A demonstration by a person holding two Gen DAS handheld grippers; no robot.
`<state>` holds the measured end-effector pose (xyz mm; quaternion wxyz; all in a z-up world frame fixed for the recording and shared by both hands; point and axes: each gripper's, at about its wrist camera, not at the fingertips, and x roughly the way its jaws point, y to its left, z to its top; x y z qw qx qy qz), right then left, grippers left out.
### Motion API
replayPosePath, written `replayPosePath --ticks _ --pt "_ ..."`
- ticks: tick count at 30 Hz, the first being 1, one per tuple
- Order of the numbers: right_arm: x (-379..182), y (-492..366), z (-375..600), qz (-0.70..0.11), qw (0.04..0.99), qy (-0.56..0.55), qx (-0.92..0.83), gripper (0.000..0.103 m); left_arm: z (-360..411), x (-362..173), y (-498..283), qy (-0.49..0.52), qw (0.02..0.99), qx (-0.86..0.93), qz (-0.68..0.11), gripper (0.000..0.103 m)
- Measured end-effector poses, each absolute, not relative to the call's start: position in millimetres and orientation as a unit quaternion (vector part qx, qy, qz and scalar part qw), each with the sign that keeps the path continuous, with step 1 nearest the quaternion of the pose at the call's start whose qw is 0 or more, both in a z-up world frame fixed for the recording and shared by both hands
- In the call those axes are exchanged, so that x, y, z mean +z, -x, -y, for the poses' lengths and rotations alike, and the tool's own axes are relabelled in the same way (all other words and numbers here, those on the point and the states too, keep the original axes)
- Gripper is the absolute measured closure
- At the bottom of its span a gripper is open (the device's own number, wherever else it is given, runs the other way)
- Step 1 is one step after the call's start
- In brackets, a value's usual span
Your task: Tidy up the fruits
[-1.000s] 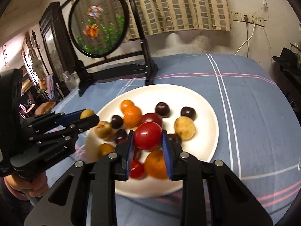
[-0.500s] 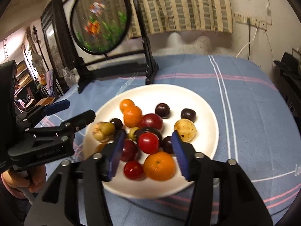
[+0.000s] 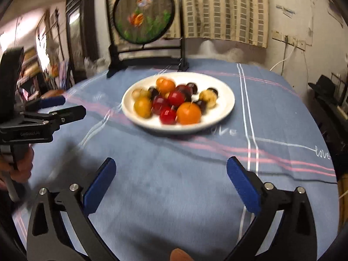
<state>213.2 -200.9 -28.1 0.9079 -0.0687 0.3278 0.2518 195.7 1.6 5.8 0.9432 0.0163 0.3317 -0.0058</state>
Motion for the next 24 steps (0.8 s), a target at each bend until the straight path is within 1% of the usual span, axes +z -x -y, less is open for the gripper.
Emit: replayPosePath --ticks 6,24 --pt "-34.0 -191.8 204.2 -0.328 0.912 0.072 0.237 0.001 6.9 -8.2 -171.0 -0.056 0.945 -0.011 -0.323 0.002" --pt "-34.4 -194.4 208.5 -0.323 0.918 0.078 0.215 0.001 -1.1 -4.8 -165.2 -0.03 0.952 0.0 -0.305 0.002"
